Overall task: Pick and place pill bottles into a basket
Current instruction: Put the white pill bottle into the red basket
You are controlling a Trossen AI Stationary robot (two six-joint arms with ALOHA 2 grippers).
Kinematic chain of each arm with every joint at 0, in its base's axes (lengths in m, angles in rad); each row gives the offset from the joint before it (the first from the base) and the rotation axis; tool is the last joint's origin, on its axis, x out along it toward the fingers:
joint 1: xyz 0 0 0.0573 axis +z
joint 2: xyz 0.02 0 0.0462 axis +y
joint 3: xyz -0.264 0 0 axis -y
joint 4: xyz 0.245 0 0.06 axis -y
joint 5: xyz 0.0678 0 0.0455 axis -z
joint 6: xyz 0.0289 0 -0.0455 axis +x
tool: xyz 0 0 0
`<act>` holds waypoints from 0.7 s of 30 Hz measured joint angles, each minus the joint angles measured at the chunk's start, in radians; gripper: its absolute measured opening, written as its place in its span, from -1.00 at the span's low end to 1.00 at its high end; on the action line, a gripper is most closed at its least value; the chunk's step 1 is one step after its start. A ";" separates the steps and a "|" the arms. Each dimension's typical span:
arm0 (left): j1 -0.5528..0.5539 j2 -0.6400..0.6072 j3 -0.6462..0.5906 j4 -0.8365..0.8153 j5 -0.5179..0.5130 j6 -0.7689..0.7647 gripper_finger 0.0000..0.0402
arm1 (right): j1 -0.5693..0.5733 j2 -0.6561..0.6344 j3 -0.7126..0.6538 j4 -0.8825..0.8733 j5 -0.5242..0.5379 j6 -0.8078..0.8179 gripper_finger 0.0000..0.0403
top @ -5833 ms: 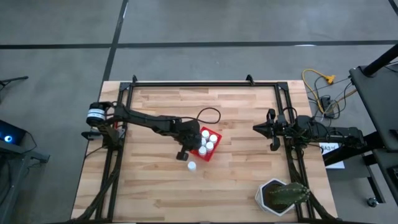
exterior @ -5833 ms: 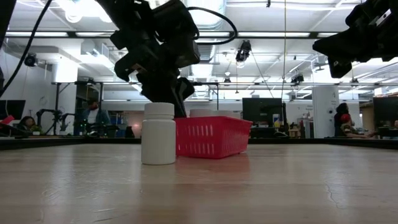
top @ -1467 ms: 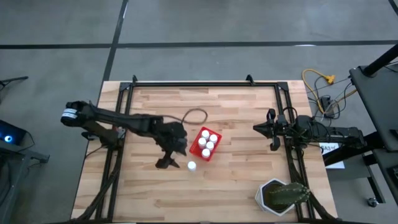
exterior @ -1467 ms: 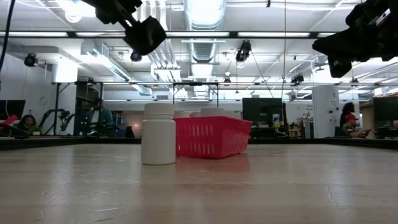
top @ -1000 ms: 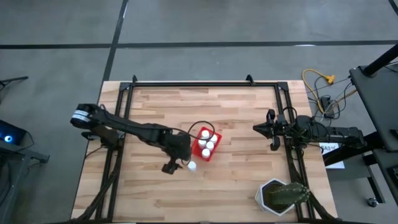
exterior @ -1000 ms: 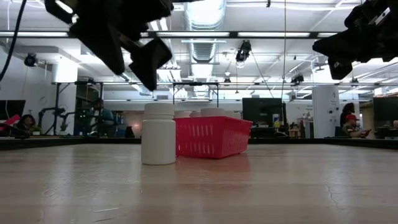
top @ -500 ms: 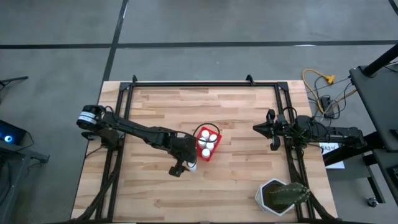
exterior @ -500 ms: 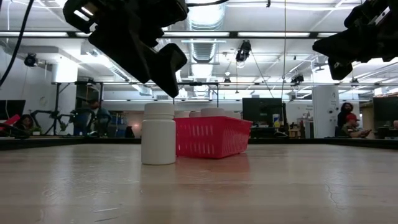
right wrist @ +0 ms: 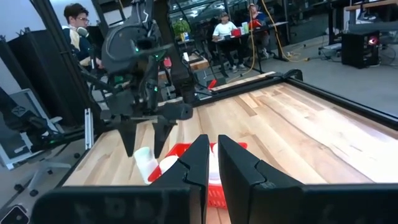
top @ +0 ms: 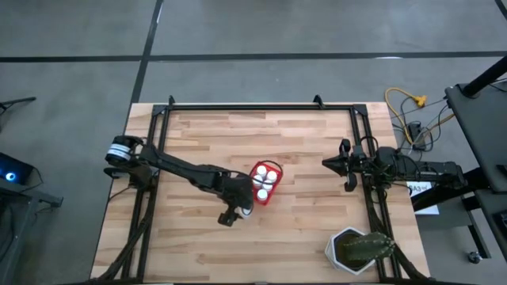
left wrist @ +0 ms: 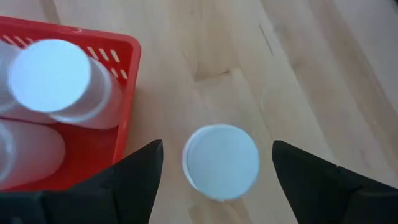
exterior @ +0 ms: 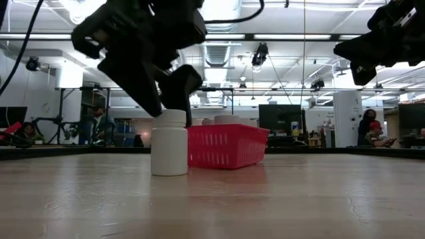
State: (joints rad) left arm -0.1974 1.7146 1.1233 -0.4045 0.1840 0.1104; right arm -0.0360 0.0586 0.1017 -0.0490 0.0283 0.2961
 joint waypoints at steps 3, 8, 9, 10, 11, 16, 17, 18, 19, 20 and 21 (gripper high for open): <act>0.000 0.024 0.001 0.006 0.001 -0.001 0.41 | 0.000 0.002 0.000 0.000 0.000 0.000 -0.87; 0.000 0.044 0.009 0.013 0.002 -0.004 0.41 | 0.000 0.002 0.000 0.000 0.000 0.000 -0.87; 0.000 0.045 0.010 0.013 0.002 -0.014 0.41 | 0.000 0.002 0.000 0.000 -0.001 0.000 -0.87; 0.000 0.045 0.010 0.013 0.001 -0.030 0.41 | 0.000 0.002 0.000 -0.001 -0.001 0.000 -0.87; 0.000 0.045 0.011 0.015 0.002 -0.045 0.41 | 0.000 0.002 0.000 -0.001 -0.001 0.000 -0.87; 0.001 0.045 0.013 0.021 0.002 -0.053 0.40 | 0.000 0.002 0.000 -0.005 -0.001 0.000 -0.87; 0.001 0.044 0.012 0.021 0.002 -0.053 0.38 | 0.000 0.002 0.000 -0.005 -0.001 0.000 -0.87; 0.000 0.044 0.012 0.021 0.002 -0.053 0.35 | 0.000 0.002 0.000 -0.005 -0.001 0.000 -0.87; 0.000 0.044 0.012 0.021 0.002 -0.053 0.32 | 0.000 0.002 0.000 -0.005 -0.001 0.000 -0.87; 0.000 0.044 0.012 0.021 0.002 -0.053 0.27 | 0.000 0.002 0.000 -0.005 -0.001 0.000 -0.87; 0.000 0.044 0.012 0.021 0.002 -0.053 0.22 | 0.000 0.002 0.000 -0.005 -0.001 0.000 -0.87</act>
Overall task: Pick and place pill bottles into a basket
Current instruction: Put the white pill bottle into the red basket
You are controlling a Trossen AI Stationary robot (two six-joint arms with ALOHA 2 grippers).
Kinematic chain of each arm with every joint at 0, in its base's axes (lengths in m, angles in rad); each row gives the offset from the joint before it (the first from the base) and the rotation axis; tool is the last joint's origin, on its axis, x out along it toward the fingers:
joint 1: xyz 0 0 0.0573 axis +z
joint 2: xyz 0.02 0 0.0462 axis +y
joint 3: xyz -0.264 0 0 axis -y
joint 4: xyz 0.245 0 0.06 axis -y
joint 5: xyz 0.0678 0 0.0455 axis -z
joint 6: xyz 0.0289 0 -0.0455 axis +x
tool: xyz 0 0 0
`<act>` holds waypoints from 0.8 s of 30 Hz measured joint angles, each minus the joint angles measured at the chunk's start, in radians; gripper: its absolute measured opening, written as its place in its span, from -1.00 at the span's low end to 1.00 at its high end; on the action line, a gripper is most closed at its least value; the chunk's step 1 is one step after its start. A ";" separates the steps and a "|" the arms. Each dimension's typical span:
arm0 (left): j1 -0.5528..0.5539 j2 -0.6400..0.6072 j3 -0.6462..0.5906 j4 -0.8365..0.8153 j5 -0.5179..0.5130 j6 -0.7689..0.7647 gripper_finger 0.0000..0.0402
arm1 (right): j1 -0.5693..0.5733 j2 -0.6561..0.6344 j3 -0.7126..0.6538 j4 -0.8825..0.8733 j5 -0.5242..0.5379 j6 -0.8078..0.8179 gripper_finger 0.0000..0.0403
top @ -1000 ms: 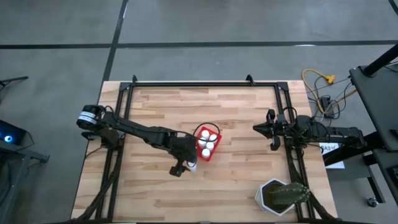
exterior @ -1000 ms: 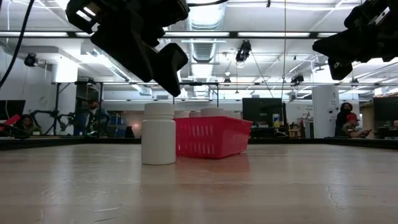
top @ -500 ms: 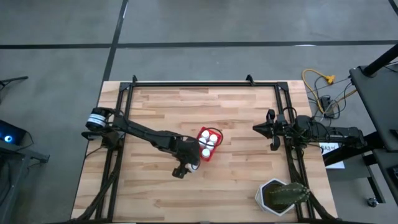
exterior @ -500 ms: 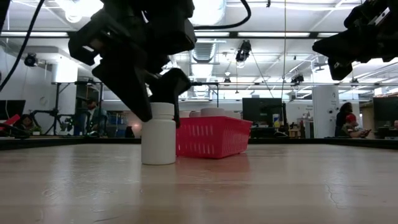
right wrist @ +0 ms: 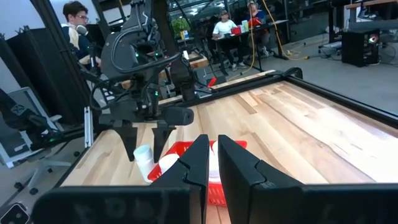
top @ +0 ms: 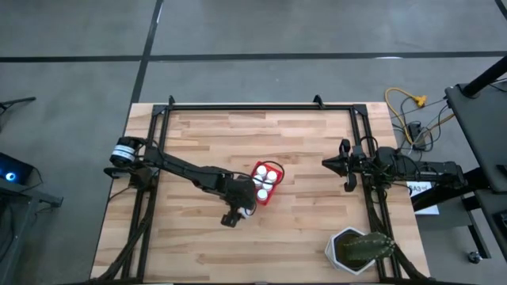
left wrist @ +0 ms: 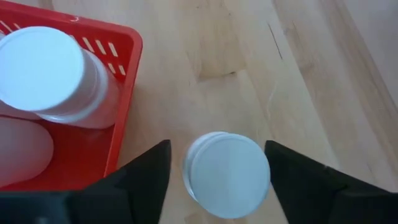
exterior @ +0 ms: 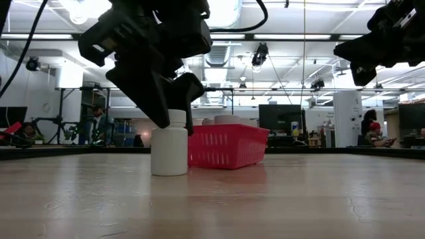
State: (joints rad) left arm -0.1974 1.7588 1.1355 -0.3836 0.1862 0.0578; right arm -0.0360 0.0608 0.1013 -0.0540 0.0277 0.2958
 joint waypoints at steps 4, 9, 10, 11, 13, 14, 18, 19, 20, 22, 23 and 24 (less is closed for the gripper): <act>0.000 0.000 0.000 0.000 0.027 0.000 -0.09 | 0.000 0.000 0.000 0.000 0.000 0.000 -0.87; 0.000 -0.002 0.000 0.001 0.065 0.001 -0.31 | 0.000 0.000 0.000 0.000 0.000 -0.009 -0.87; 0.000 -0.005 0.000 0.000 0.067 0.001 -0.31 | 0.000 0.000 0.000 0.000 0.000 -0.011 -0.87; 0.000 -0.007 -0.001 -0.001 0.067 0.001 -0.31 | 0.000 0.000 0.000 0.000 0.000 -0.011 -0.87; 0.000 -0.019 -0.001 -0.002 0.067 0.001 -0.31 | 0.000 0.000 0.000 0.000 0.000 -0.011 -0.87; 0.000 -0.028 -0.001 -0.004 0.067 0.001 -0.31 | 0.000 0.000 0.000 0.000 0.000 -0.011 -0.87; 0.002 -0.067 0.035 -0.065 0.059 0.029 -0.31 | 0.000 0.000 0.000 0.000 0.000 -0.011 -0.87; 0.002 -0.078 0.050 -0.087 0.041 0.048 -0.31 | 0.000 0.000 0.000 0.000 0.001 -0.011 -0.87; 0.002 -0.091 0.067 -0.108 0.022 0.073 -0.31 | 0.000 0.000 0.000 0.000 0.001 -0.012 -0.87; 0.002 -0.114 0.092 -0.131 -0.022 0.118 -0.31 | 0.000 0.000 0.000 0.000 0.001 -0.014 -0.87; 0.006 -0.119 0.105 -0.133 -0.037 0.138 -0.31 | 0.000 0.000 0.000 0.000 0.001 -0.016 -0.87; 0.010 -0.124 0.117 -0.131 -0.044 0.156 -0.31 | 0.000 0.000 0.000 0.000 0.001 -0.016 -0.87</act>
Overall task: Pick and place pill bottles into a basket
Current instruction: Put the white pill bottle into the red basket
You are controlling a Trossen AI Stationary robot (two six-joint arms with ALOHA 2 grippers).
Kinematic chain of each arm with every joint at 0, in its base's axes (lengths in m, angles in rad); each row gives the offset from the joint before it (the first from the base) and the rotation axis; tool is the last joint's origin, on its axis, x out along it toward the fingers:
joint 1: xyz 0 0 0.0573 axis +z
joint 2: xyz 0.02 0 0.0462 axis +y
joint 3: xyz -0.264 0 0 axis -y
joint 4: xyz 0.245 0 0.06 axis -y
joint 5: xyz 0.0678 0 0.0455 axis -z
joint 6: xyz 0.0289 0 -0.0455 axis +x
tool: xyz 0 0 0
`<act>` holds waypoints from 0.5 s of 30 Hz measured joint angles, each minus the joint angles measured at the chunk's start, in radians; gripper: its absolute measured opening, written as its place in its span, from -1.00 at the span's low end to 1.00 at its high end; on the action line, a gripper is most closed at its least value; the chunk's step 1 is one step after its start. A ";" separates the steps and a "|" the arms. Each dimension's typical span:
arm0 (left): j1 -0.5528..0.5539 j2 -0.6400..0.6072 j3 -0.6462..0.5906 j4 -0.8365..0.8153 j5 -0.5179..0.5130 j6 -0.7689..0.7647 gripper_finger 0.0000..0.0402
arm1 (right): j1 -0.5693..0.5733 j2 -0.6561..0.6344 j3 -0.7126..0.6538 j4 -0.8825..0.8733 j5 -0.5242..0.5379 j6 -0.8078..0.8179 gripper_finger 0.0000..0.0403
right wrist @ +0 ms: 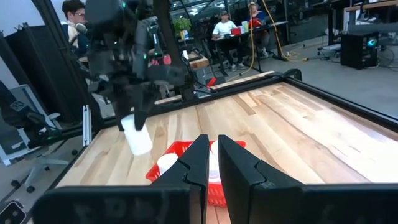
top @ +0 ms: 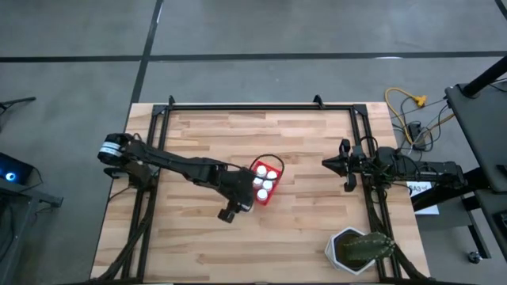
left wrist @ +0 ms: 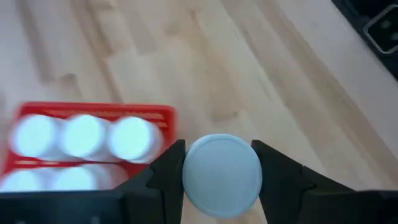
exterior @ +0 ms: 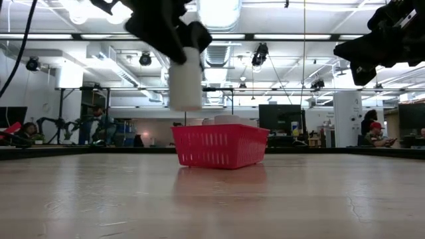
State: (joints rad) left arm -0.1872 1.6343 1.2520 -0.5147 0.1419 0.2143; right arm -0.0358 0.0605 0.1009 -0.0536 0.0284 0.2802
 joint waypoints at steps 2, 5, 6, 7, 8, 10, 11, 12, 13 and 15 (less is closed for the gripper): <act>0.014 -0.001 0.019 -0.002 -0.015 0.026 -0.31 | 0.000 0.000 0.000 0.001 0.000 0.000 -0.87; 0.044 -0.001 0.028 -0.002 -0.025 0.037 -0.31 | 0.000 0.000 0.000 0.004 0.000 0.000 -0.87; 0.056 -0.001 0.024 -0.001 -0.026 0.037 -0.31 | 0.000 0.000 0.000 0.005 0.000 0.000 -0.87; 0.067 -0.001 0.019 -0.002 -0.027 0.037 -0.31 | 0.000 0.000 0.000 0.005 0.000 0.000 -0.87; 0.079 -0.001 0.017 -0.006 -0.030 0.038 -0.31 | 0.000 0.000 0.000 0.005 0.000 0.000 -0.87; 0.099 -0.001 0.014 -0.004 -0.048 0.038 -0.31 | 0.000 0.000 0.000 0.005 0.000 0.000 -0.87; 0.109 -0.001 0.014 -0.003 -0.048 0.040 -0.31 | 0.000 0.000 0.000 0.005 0.000 0.000 -0.87; 0.117 -0.001 0.014 -0.002 -0.050 0.047 -0.31 | 0.000 0.000 0.000 0.005 0.000 0.000 -0.87; 0.126 -0.001 0.014 -0.002 -0.049 0.056 -0.31 | 0.000 0.000 0.000 0.005 0.000 0.000 -0.87; 0.140 -0.001 0.012 0.000 -0.049 0.062 -0.31 | 0.000 0.000 0.000 0.005 0.000 0.000 -0.87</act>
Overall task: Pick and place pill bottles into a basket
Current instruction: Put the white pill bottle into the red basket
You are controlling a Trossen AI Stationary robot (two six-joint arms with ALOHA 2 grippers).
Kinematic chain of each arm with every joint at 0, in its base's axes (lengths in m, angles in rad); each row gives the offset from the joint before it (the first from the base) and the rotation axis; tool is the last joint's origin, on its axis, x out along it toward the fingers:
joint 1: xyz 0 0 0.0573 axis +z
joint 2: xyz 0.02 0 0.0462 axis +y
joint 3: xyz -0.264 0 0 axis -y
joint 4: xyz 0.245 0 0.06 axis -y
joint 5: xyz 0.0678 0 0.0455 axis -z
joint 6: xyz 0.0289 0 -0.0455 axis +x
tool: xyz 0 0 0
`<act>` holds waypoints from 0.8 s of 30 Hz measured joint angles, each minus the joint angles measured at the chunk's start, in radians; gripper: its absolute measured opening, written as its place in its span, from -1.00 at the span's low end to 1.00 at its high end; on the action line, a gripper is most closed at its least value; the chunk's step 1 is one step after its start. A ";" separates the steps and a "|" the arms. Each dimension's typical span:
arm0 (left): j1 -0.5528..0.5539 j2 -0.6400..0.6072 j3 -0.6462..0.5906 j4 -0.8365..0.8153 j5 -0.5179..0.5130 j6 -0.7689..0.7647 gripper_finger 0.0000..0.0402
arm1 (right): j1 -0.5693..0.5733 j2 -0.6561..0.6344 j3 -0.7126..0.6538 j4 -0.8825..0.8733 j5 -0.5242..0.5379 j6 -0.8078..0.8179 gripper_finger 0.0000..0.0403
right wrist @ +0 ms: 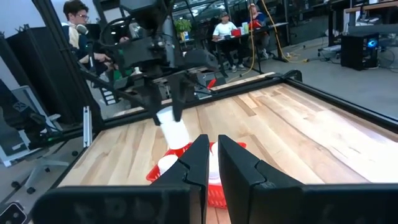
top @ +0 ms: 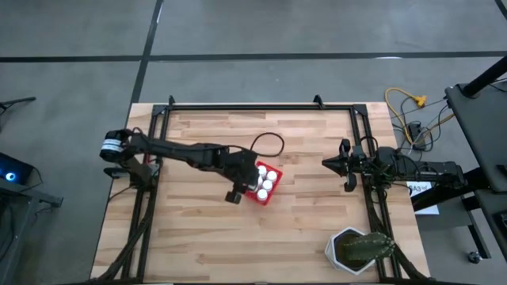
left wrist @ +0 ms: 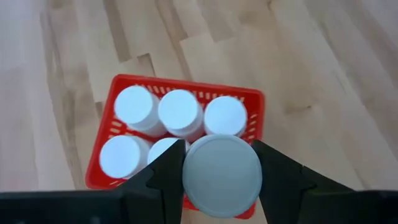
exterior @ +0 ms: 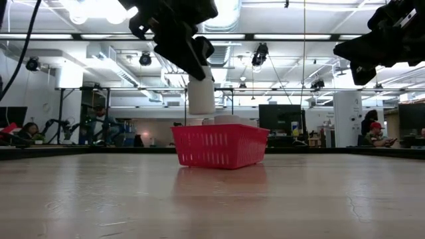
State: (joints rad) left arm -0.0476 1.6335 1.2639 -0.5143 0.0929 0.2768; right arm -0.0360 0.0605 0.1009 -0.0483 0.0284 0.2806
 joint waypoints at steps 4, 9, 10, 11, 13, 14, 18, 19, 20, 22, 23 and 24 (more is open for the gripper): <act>0.016 0.009 -0.010 -0.001 0.011 0.000 -0.31 | 0.000 0.000 0.000 0.000 0.000 0.000 -0.87; 0.015 0.009 -0.022 0.000 0.032 0.000 -0.31 | 0.000 0.000 0.000 0.001 0.000 -0.001 -0.87; 0.015 0.009 -0.024 0.001 0.032 0.000 -0.31 | 0.000 0.000 0.000 0.001 0.000 -0.003 -0.87; 0.016 0.009 -0.024 0.003 0.032 -0.001 -0.31 | 0.000 0.000 0.000 0.001 0.000 -0.004 -0.87; 0.016 0.009 -0.025 0.004 0.032 -0.001 -0.31 | 0.000 0.000 0.000 0.001 0.000 -0.004 -0.87; 0.016 0.009 -0.026 0.007 0.032 -0.001 -0.31 | 0.000 0.000 0.000 0.001 0.000 -0.004 -0.87; 0.015 0.009 -0.027 0.010 0.032 -0.001 -0.31 | 0.000 0.000 0.000 0.001 0.000 -0.004 -0.87; 0.015 0.009 -0.027 0.009 0.032 -0.002 -0.31 | 0.000 0.000 0.000 0.001 0.000 -0.004 -0.87; 0.015 0.009 -0.027 0.010 0.032 -0.002 -0.31 | 0.000 0.000 0.000 0.001 0.000 -0.004 -0.87; 0.015 0.010 -0.027 0.010 0.032 -0.002 -0.31 | 0.000 0.000 0.000 0.001 0.000 -0.004 -0.87; 0.015 0.016 -0.027 0.015 0.033 -0.002 -0.31 | 0.000 0.000 0.000 0.001 0.000 -0.004 -0.87; 0.015 0.019 -0.027 0.017 0.033 -0.003 -0.31 | 0.000 0.000 0.000 0.001 0.000 -0.004 -0.87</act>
State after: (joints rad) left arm -0.0322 1.6523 1.2366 -0.4975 0.1261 0.2742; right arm -0.0360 0.0605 0.1009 -0.0475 0.0284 0.2768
